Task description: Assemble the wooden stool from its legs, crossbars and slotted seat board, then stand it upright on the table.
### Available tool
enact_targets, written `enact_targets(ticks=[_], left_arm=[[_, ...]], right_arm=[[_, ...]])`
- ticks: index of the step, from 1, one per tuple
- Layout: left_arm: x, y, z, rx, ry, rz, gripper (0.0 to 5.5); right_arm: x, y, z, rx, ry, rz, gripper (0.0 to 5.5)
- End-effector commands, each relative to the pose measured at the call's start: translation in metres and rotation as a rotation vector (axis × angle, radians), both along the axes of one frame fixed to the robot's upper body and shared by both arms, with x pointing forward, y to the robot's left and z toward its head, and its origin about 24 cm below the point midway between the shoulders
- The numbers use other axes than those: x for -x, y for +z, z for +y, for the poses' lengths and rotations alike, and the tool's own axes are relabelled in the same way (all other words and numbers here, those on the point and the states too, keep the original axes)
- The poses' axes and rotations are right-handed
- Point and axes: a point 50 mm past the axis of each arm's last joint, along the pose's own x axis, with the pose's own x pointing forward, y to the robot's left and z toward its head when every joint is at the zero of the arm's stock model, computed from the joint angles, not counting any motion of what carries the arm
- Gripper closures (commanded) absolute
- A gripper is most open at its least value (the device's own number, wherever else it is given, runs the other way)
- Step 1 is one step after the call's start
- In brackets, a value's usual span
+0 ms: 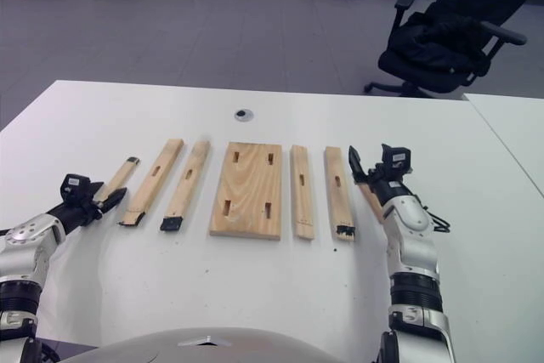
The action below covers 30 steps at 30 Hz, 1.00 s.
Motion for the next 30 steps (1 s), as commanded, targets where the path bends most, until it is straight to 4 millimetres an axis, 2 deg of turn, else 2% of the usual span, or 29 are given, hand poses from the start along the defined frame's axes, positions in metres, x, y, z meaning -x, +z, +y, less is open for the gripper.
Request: enact_targets(ticks=[1, 10, 12, 14, 16, 18, 19, 22, 24, 27, 30], left_arm=[[0.006, -0.006, 0.000, 0.012, 0.007, 0.035, 2.78], [0.013, -0.015, -0.004, -0.015, 0.000, 0.055, 4.18], [0.009, -0.011, -0.003, -0.024, 0.010, 0.029, 4.22], [-0.005, 0.010, -0.004, -0.074, 0.011, -0.094, 4.22], [-0.030, 0.049, -0.016, -0.057, 0.003, -0.279, 4.22], [-0.050, 0.082, -0.045, 0.036, -0.063, -0.439, 4.22], [-0.059, 0.094, -0.072, 0.120, -0.126, -0.499, 4.22], [-0.077, 0.112, -0.165, 0.251, -0.396, -0.572, 4.22], [-0.081, 0.123, -0.203, 0.249, -0.512, -0.606, 4.22], [-0.078, 0.137, -0.243, 0.276, -0.628, -0.665, 4.22], [-0.070, 0.141, -0.259, 0.298, -0.709, -0.679, 4.22]], right_arm=[[-0.003, 0.000, 0.002, 0.018, 0.020, 0.005, 1.40], [-0.009, 0.003, 0.000, 0.029, 0.023, 0.001, 1.40], [-0.010, 0.005, -0.001, 0.032, 0.022, -0.003, 1.40], [-0.013, 0.008, -0.001, 0.025, 0.023, -0.013, 1.40], [-0.019, 0.016, 0.006, 0.013, 0.053, -0.024, 1.40], [-0.025, 0.030, 0.023, -0.050, 0.127, -0.042, 1.40], [-0.029, 0.043, 0.038, -0.125, 0.192, -0.074, 1.40], [-0.031, 0.094, 0.096, -0.529, 0.413, -0.184, 1.40], [-0.026, 0.108, 0.122, -0.688, 0.495, -0.148, 1.40], [-0.015, 0.122, 0.144, -0.841, 0.557, -0.118, 1.40], [-0.013, 0.130, 0.145, -0.914, 0.569, -0.104, 1.40]])
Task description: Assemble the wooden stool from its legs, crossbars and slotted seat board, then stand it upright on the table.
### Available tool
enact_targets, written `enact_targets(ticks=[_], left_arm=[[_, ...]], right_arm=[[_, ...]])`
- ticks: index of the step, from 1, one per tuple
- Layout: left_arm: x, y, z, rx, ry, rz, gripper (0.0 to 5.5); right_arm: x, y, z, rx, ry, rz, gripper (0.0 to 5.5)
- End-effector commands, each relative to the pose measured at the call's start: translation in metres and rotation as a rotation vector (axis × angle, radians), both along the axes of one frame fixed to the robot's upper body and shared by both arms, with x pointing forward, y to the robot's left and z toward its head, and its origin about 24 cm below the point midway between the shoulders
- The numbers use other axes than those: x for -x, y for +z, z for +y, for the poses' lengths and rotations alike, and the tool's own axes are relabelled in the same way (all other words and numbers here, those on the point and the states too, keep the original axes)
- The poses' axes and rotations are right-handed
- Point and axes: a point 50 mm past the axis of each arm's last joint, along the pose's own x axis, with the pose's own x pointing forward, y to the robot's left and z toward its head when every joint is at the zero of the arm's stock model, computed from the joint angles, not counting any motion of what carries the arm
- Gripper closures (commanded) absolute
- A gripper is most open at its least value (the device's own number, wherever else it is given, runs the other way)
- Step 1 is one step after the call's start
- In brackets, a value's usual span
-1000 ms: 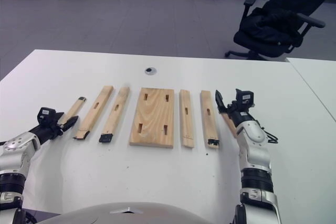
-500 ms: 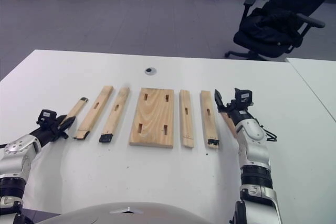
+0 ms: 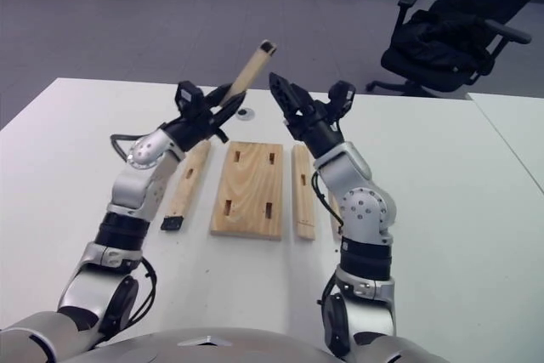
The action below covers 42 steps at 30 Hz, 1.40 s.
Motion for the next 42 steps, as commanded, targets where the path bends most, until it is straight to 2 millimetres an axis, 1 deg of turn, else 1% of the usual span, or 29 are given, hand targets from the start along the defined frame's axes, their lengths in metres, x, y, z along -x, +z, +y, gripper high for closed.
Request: enact_targets(ticks=[1, 4, 8, 12, 14, 16, 19, 20, 23, 24, 28, 31, 32, 33, 34, 35, 37, 38, 39, 40, 42], left_arm=[[0.009, 0.009, -0.016, -0.014, -0.089, -0.049, 4.22], [0.014, 0.010, -0.015, -0.008, -0.113, -0.055, 4.22], [0.021, 0.008, -0.011, -0.007, -0.137, -0.051, 4.22], [0.021, 0.007, -0.010, -0.049, -0.143, -0.062, 4.22], [0.020, 0.006, -0.010, -0.055, -0.145, -0.060, 4.22], [0.021, 0.005, -0.009, -0.069, -0.148, -0.059, 4.22], [0.022, -0.001, -0.007, -0.096, -0.155, -0.042, 4.22], [0.023, -0.003, -0.006, -0.108, -0.160, -0.039, 4.22], [0.024, -0.006, -0.006, -0.138, -0.167, -0.042, 4.22], [0.024, -0.006, -0.006, -0.138, -0.167, -0.042, 4.22], [0.023, -0.007, -0.007, -0.144, -0.165, -0.036, 4.22], [0.023, -0.011, -0.008, -0.151, -0.163, -0.017, 4.22], [0.023, -0.013, -0.008, -0.152, -0.159, -0.005, 3.83], [0.021, -0.015, -0.005, -0.151, -0.139, 0.008, 3.79], [0.019, -0.017, -0.001, -0.146, -0.123, 0.024, 3.54], [0.018, -0.020, 0.006, -0.147, -0.088, 0.042, 3.40], [0.016, -0.027, 0.019, -0.140, -0.014, 0.071, 2.98], [0.016, -0.029, 0.026, -0.123, 0.029, 0.085, 2.91], [0.017, -0.031, 0.033, -0.101, 0.063, 0.102, 2.68], [0.017, -0.032, 0.042, -0.071, 0.109, 0.122, 2.55], [0.017, -0.035, 0.057, -0.026, 0.195, 0.151, 2.52]], right_arm=[[0.002, 0.012, -0.001, -0.056, 0.020, 0.016, 1.40], [0.001, 0.012, -0.007, -0.088, 0.002, 0.042, 1.40], [0.002, 0.015, -0.010, -0.132, -0.005, 0.052, 1.40], [0.005, 0.017, -0.007, -0.159, 0.057, 0.089, 2.12], [0.007, 0.020, -0.007, -0.199, 0.078, 0.099, 2.55], [0.008, 0.021, -0.009, -0.212, 0.088, 0.108, 2.87], [0.009, 0.021, -0.009, -0.178, 0.094, 0.117, 3.52], [0.010, 0.020, -0.008, -0.170, 0.101, 0.118, 3.60], [0.010, 0.020, -0.005, -0.142, 0.113, 0.121, 4.13], [0.010, 0.020, -0.004, -0.130, 0.110, 0.123, 4.46], [0.010, 0.018, -0.004, -0.106, 0.106, 0.122, 5.02], [0.009, 0.015, -0.008, -0.087, 0.072, 0.116, 5.08], [0.008, 0.010, -0.013, -0.046, 0.023, 0.118, 5.08], [0.007, 0.002, -0.022, -0.005, -0.046, 0.121, 5.08], [0.008, -0.006, -0.030, 0.031, -0.105, 0.123, 5.08], [0.009, -0.017, -0.038, 0.079, -0.160, 0.132, 5.08], [0.014, -0.039, -0.050, 0.193, -0.239, 0.152, 5.08], [0.017, -0.049, -0.053, 0.239, -0.273, 0.160, 5.08], [0.020, -0.057, -0.055, 0.266, -0.297, 0.163, 5.08], [0.022, -0.066, -0.056, 0.276, -0.329, 0.176, 5.08], [0.023, -0.081, -0.057, 0.297, -0.380, 0.199, 5.08]])
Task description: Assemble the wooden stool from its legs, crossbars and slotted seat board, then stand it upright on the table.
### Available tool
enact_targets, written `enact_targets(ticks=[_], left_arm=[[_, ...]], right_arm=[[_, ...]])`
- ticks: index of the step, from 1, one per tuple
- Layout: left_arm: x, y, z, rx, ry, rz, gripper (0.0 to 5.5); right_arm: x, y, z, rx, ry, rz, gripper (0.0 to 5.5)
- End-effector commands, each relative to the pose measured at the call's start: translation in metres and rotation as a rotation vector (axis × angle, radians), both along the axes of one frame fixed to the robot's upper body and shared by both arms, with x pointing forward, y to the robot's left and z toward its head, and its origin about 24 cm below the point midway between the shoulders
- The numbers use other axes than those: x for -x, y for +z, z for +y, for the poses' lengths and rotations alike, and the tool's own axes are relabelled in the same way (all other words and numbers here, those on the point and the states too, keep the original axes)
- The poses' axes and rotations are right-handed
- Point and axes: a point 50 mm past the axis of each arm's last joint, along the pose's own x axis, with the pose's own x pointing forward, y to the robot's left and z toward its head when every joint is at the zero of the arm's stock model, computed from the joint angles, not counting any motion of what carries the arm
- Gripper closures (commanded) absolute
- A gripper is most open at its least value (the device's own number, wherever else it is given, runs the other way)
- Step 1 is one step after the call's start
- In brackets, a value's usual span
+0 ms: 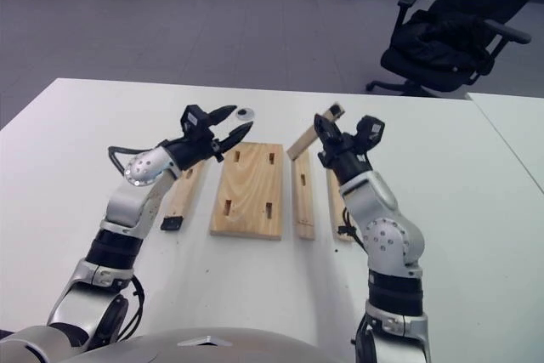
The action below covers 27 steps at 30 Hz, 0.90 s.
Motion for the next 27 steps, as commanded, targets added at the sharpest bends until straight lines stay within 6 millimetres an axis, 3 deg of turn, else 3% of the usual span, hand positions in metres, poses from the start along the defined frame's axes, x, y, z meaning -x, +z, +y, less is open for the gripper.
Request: enact_targets(ticks=[1, 7, 14, 24, 27], left_arm=[[0.001, -0.005, 0.027, 0.068, 0.160, 0.052, 2.52], [0.006, -0.008, 0.045, 0.069, 0.250, 0.063, 2.52], [0.008, -0.008, 0.048, 0.069, 0.265, 0.068, 2.52], [0.011, -0.011, 0.054, 0.033, 0.287, 0.067, 2.52], [0.010, -0.012, 0.052, 0.028, 0.284, 0.066, 2.52]], right_arm=[[0.002, -0.027, -0.001, 0.044, -0.085, 0.041, 5.08], [0.008, -0.049, -0.004, 0.180, -0.137, 0.065, 5.08], [0.017, -0.065, -0.001, 0.266, -0.120, 0.083, 5.08], [0.047, -0.130, 0.010, 0.567, 0.064, 0.197, 5.08], [0.048, -0.138, 0.009, 0.606, 0.089, 0.208, 5.08]])
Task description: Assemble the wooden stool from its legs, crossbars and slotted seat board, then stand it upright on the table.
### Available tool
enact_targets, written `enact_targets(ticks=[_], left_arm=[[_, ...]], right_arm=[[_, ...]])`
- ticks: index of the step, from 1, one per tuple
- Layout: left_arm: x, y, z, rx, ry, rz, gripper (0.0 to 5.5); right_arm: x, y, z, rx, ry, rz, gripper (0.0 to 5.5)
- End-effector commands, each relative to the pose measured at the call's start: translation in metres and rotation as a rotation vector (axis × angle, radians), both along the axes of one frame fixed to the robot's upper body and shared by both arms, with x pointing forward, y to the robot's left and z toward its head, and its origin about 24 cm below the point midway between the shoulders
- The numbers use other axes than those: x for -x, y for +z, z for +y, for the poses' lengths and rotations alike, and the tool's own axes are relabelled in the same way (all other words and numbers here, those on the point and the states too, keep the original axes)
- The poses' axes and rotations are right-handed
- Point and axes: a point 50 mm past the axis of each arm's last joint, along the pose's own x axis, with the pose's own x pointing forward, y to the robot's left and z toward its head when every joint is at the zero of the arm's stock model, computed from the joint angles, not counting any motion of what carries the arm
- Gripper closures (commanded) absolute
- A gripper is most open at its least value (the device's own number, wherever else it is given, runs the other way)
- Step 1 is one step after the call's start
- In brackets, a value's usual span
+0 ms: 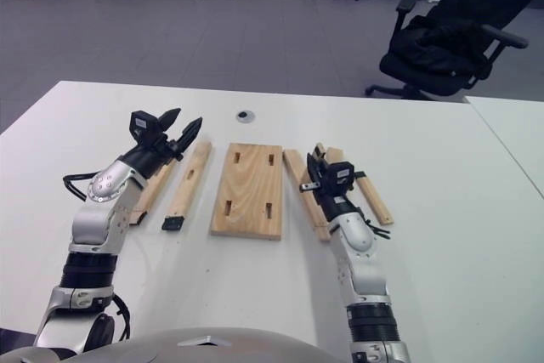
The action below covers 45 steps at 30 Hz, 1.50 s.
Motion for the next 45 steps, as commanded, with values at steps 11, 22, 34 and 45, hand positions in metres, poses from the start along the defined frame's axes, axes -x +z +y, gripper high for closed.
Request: enact_targets(ticks=[11, 22, 34, 45], left_arm=[[-0.007, 0.001, -0.011, -0.023, -0.029, -0.012, 2.52], [-0.012, 0.003, -0.011, -0.046, -0.015, -0.043, 2.52], [-0.005, -0.003, -0.017, -0.075, -0.016, -0.033, 2.52], [-0.005, -0.002, -0.019, -0.100, -0.017, -0.036, 2.52]], right_arm=[[0.007, -0.025, -0.011, 0.070, 0.046, 0.110, 4.58], [-0.003, 0.011, -0.014, 0.071, 0.141, 0.300, 2.65], [0.003, 0.006, -0.021, 0.244, 0.142, 0.611, 2.02], [0.008, -0.007, -0.020, 0.249, 0.143, 0.704, 3.29]])
